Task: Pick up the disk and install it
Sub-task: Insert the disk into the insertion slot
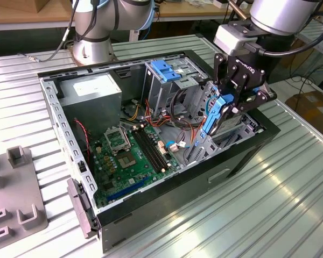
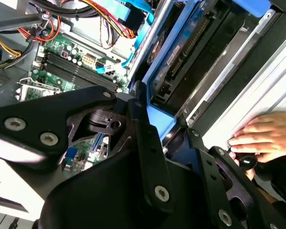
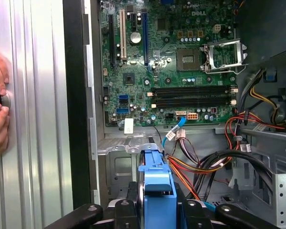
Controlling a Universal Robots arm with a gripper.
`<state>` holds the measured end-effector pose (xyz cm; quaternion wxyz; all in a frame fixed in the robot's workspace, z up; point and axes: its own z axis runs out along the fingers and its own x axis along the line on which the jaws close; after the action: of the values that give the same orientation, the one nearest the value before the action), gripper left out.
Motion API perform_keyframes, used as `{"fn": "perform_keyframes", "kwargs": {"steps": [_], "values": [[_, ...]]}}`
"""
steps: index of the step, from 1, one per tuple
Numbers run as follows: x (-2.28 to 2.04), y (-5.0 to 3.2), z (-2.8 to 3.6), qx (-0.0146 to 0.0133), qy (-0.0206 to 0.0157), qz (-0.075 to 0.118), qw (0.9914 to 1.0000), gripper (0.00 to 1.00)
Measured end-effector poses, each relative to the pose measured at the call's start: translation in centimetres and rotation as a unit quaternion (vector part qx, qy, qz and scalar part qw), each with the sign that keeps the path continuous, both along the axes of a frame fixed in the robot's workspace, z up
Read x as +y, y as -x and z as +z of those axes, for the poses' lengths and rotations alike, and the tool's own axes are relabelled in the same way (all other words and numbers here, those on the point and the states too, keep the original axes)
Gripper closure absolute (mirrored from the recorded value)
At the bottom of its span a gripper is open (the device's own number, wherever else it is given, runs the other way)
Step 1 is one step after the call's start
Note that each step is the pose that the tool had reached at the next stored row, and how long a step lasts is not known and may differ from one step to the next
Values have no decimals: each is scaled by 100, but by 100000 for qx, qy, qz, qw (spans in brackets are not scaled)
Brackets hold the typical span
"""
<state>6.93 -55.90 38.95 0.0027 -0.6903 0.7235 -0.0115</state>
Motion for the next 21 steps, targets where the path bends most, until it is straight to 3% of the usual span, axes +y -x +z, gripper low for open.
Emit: {"fn": "perform_keyframes", "kwargs": {"steps": [7,8,12,13,16,17,19,21], "values": [[0,0,-2,1,-11,1,100000,62],[0,0,-2,-1,-17,1,100000,56],[0,0,-2,0,-6,1,100000,56],[0,0,-2,1,-3,1,100000,57],[0,-14,-42,-4,-11,85,100000,76],[0,-22,-54,-6,-6,87,100000,76],[-1,-66,-89,-7,-5,88,100000,88],[-1,-122,-131,-9,-4,88,100000,90]]}}
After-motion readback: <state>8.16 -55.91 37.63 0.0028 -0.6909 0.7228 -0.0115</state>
